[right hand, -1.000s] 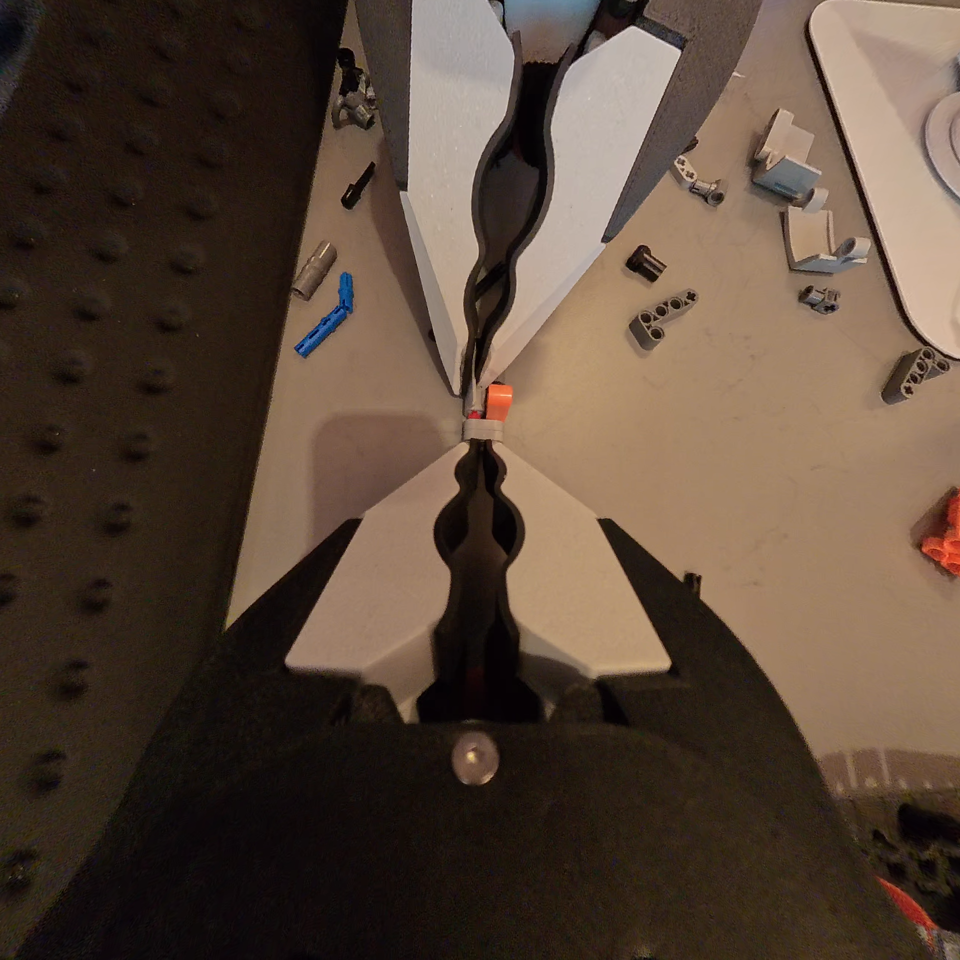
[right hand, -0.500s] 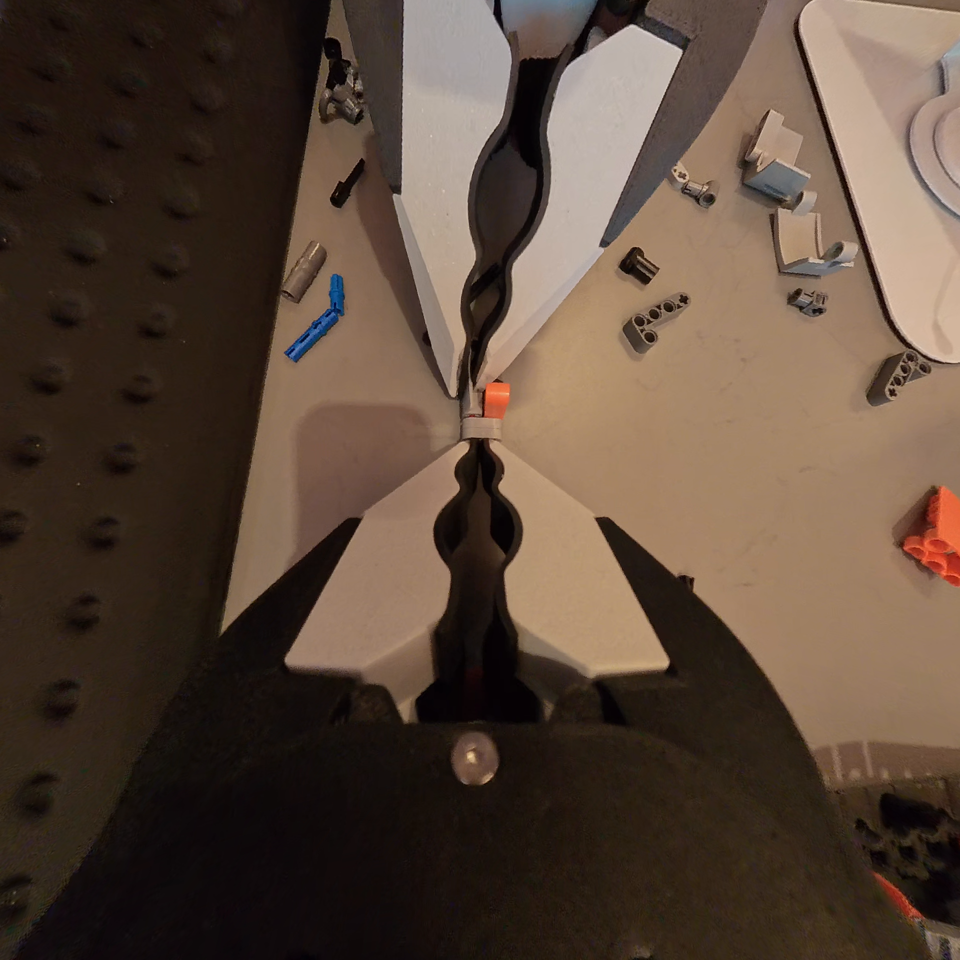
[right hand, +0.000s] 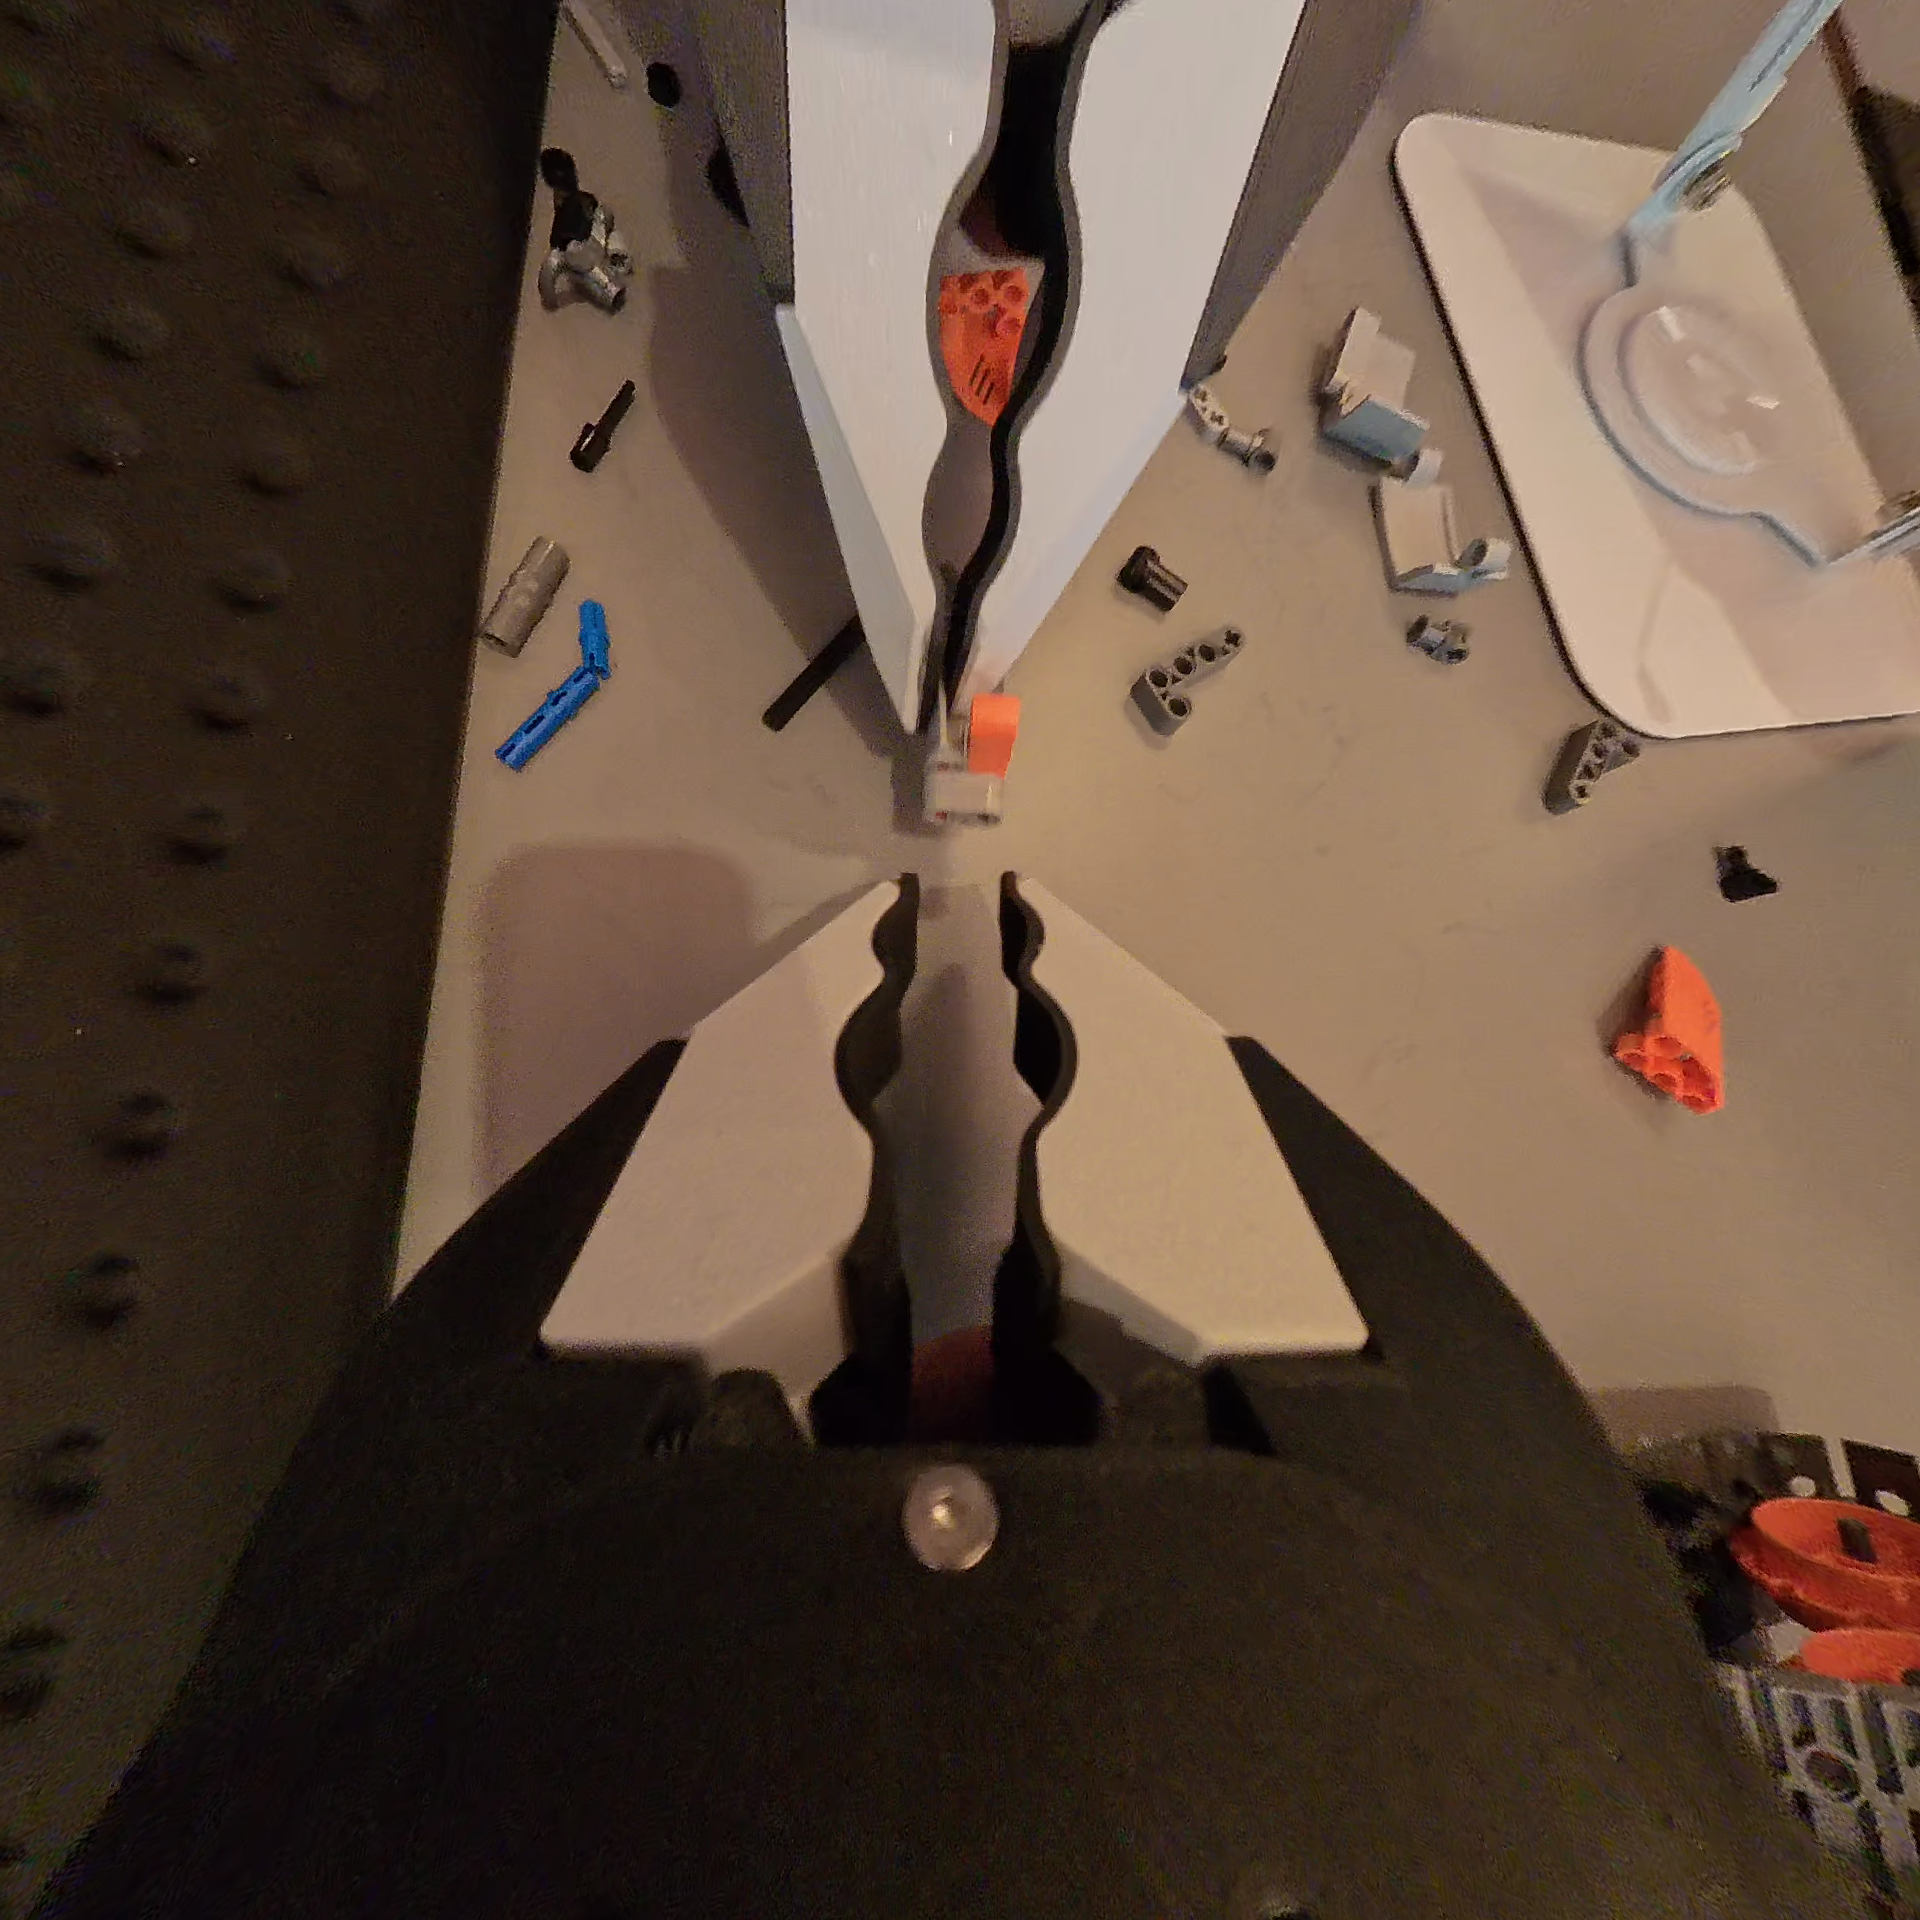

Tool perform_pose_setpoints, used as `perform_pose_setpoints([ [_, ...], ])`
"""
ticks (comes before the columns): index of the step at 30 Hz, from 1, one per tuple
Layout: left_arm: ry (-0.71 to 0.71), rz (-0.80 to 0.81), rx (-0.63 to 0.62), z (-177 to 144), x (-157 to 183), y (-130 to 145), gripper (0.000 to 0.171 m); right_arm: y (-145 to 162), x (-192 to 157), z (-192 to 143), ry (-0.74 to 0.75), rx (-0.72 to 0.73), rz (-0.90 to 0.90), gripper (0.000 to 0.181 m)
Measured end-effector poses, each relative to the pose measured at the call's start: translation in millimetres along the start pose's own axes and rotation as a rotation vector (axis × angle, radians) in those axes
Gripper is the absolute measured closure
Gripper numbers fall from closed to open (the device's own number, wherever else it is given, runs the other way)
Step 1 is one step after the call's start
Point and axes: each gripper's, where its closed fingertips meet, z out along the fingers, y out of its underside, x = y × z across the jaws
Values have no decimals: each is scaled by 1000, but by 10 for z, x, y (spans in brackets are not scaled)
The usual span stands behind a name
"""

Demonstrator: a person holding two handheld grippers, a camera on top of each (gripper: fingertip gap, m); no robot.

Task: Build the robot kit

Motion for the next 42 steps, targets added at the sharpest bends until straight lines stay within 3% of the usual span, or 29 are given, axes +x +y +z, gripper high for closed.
perform_pose_setpoints([
  [4,-26,10,7,86,-26,-43,171,-56,-28,35,6,8,-2,146],
  [11,-57,19,67,95,-50,-175,171,-66,69,87,74,-10,-16,168],
  [22,-209,-9,113,-207,-369,-226,155,149,81,66,-12,-68,95,168],
  [26,-340,-9,157,-474,-601,-294,151,150,73,64,-36,-83,125,151],
  [29,-528,-5,237,-930,-877,-424,150,108,115,-12,-28,-89,127,139],
  [32,-796,7,315,-1553,-1213,-539,151,-161,373,-187,76,-34,82,134],
  [36,-1112,-35,309,-2217,-1629,-446,154,-804,1136,-470,326,86,16,124],
  [39,-1156,-189,397,-2416,-1801,-323,153,-1329,1780,-634,471,198,-35,119],
  [42,-1246,-264,375,-2524,-1948,-68,158,-1657,2396,-658,572,224,-71,113],
])
